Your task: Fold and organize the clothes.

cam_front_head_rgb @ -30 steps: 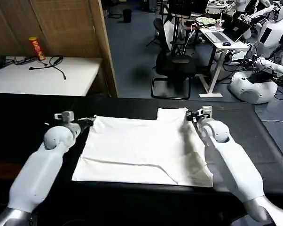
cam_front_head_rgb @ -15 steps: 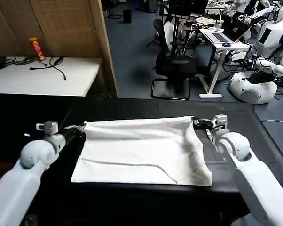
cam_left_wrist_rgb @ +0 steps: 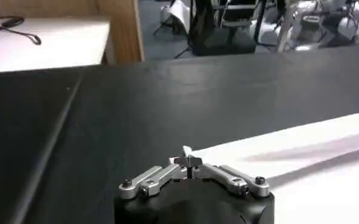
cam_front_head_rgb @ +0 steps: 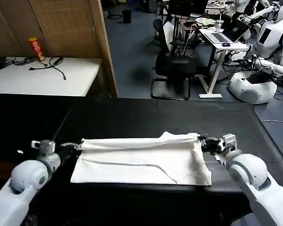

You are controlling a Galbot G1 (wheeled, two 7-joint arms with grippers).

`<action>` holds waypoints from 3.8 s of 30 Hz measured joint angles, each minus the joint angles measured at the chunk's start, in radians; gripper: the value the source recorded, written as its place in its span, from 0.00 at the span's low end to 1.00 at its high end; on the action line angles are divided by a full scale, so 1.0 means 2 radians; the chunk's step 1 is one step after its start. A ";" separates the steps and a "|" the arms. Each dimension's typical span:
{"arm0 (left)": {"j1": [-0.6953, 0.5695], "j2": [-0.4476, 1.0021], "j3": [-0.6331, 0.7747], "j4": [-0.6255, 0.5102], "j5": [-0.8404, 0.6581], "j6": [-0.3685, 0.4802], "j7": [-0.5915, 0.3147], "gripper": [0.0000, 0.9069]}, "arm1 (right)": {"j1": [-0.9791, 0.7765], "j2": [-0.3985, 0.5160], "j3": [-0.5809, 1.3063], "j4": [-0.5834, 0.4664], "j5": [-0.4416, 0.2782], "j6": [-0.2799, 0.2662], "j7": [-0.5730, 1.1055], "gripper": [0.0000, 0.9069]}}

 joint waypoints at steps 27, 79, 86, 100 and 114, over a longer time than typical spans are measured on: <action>0.119 -0.024 -0.045 -0.056 0.057 -0.012 -0.012 0.97 | -0.051 -0.006 0.011 0.020 -0.005 0.000 -0.004 0.12; -0.025 -0.113 -0.026 0.070 -0.027 -0.003 -0.006 0.00 | 0.107 0.127 -0.049 -0.174 -0.038 0.061 -0.001 0.08; -0.034 -0.121 -0.018 0.078 -0.004 -0.006 -0.010 0.00 | 0.092 0.132 -0.037 -0.162 -0.062 0.067 0.007 0.04; -0.105 -0.148 0.026 0.115 0.036 -0.022 0.007 0.97 | 0.069 0.159 0.001 -0.155 -0.091 0.061 0.014 0.97; -0.088 -0.119 0.010 0.088 0.049 -0.028 0.015 0.97 | 0.015 0.130 0.046 -0.059 -0.044 0.045 0.002 0.97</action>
